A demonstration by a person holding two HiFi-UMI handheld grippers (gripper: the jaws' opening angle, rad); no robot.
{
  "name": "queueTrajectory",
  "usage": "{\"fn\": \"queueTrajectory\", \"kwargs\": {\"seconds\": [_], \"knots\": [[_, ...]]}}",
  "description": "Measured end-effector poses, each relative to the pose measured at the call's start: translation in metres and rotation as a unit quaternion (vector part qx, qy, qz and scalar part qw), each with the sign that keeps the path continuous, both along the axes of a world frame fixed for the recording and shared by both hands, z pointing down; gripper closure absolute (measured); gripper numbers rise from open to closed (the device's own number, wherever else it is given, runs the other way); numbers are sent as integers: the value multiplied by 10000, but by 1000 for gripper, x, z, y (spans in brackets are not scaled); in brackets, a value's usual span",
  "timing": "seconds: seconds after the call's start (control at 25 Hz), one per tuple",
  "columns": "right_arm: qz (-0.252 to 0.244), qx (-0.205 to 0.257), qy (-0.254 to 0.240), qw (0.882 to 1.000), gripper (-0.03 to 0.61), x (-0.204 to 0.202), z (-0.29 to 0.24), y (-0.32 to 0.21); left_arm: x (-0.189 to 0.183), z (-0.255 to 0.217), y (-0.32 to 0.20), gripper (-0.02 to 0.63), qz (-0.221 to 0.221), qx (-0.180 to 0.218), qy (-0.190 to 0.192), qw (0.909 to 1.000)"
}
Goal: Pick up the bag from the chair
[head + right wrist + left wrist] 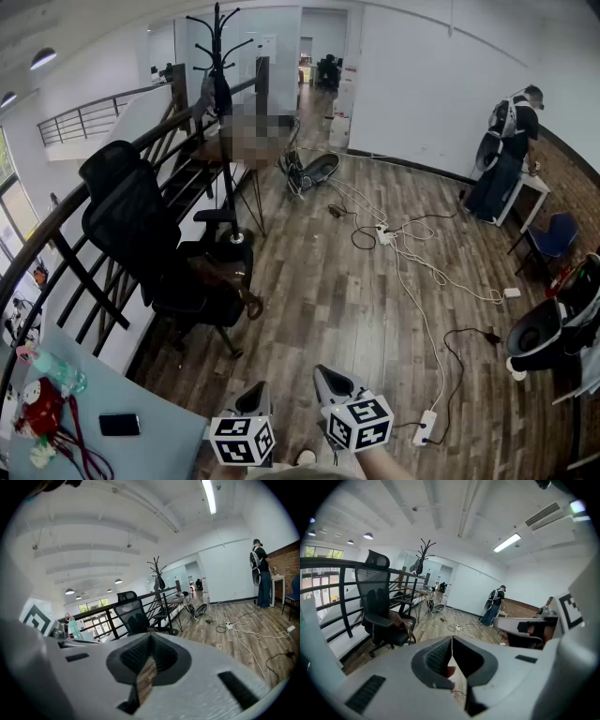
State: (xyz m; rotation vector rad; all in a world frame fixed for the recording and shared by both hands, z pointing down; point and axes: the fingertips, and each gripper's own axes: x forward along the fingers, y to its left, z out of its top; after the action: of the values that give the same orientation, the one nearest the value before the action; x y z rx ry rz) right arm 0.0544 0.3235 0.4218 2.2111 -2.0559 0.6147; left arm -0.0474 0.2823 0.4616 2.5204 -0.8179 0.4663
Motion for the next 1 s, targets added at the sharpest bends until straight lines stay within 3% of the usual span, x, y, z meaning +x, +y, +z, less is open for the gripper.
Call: {"fn": "queueTrajectory", "kwargs": {"seconds": [0.32,0.56,1.0], "knots": [[7,19,-41,10000,578,-19,1,24,-18,-12,19,611,-103,98,-1,9999],[95,367,-228,9990,577,-9,-7,31,-13,-14,22,611,-129,120,40,9998],[-273,199,-261,9991,577,4,2,28,4,-7,20,611,-304,56,21,9995]]}}
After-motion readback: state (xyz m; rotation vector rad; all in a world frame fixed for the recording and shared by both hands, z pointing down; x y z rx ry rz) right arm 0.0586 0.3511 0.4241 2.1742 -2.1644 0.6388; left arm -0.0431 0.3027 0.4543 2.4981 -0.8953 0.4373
